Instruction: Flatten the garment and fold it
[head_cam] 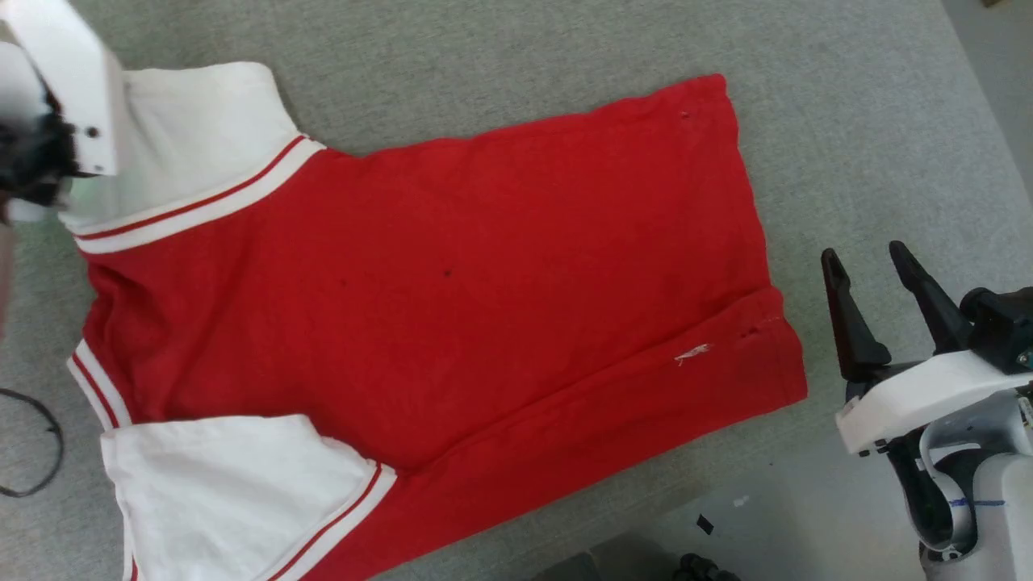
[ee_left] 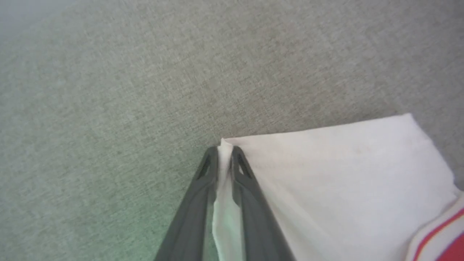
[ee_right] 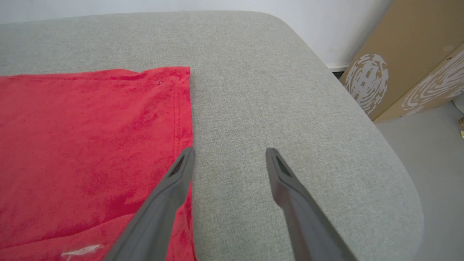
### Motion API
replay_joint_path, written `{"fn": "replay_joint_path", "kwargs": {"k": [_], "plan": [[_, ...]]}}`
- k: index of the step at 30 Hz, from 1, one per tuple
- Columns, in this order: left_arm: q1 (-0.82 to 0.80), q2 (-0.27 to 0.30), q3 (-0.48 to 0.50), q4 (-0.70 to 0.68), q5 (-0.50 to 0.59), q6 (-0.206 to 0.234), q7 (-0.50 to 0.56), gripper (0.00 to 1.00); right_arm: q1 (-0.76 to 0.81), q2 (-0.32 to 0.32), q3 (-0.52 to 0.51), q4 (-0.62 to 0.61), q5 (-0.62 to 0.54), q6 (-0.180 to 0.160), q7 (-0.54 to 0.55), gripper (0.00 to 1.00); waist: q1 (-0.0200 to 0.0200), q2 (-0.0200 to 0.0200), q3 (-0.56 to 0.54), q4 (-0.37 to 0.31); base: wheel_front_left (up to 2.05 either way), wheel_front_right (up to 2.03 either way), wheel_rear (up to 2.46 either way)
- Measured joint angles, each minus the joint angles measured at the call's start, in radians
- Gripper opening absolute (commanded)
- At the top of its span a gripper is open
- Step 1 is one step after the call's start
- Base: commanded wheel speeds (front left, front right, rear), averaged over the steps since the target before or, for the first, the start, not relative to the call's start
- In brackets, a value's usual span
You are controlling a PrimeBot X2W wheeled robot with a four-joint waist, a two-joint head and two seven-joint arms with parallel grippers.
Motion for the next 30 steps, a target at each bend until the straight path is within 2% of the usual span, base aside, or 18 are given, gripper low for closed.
{"fn": "replay_joint_path", "kwargs": {"k": [4,8,16,22,30], "plan": [[0.032,-0.022,0.002,-0.007,0.007,0.004,-0.122,0.0,-0.014,-0.026,0.002,0.0,0.0,0.0,0.012,1.0,0.0002,0.0,-0.015,0.019,0.0,0.0,0.0],[0.062,-0.053,-0.004,-0.012,0.028,-0.001,-0.263,0.0,-0.034,-0.087,0.003,-0.01,0.012,0.0,0.052,1.0,0.0003,0.0,-0.039,0.047,0.0,0.0,0.0],[0.084,-0.125,-0.018,-0.128,0.04,-0.033,-0.498,0.0,-0.087,-0.266,0.057,-0.026,0.082,0.001,0.206,1.0,0.0002,0.0,-0.092,0.141,0.0,0.0,0.0],[0.122,-0.145,-0.06,-0.299,0.061,-0.037,-0.531,0.0,-0.181,-0.45,0.123,0.019,0.139,0.0,0.353,1.0,0.0001,0.0,-0.113,0.234,0.0,0.0,0.0],[0.206,-0.15,-0.103,-0.532,0.075,-0.017,-0.522,0.0,-0.356,-0.616,0.288,0.172,0.207,0.0,0.49,1.0,0.0001,0.0,-0.096,0.351,0.0,0.0,0.0]]}}
